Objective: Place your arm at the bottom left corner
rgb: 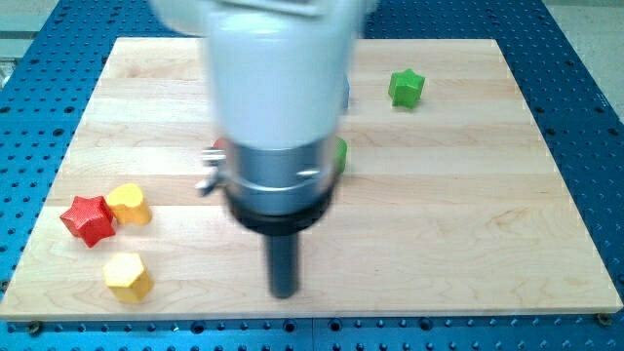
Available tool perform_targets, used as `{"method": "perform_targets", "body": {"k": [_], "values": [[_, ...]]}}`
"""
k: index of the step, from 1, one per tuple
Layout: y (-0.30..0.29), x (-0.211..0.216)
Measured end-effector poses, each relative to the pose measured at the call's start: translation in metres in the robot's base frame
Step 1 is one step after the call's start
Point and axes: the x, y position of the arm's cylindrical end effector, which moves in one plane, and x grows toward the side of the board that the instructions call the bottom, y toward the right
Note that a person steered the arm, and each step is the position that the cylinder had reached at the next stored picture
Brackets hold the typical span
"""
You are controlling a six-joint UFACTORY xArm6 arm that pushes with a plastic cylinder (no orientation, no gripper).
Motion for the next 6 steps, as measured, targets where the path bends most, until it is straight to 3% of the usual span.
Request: {"method": "perform_targets", "body": {"k": [2, 4, 5, 6], "values": [[-0.077, 0.000], [-0.078, 0.016], [-0.118, 0.016], [-0.195, 0.015]]}}
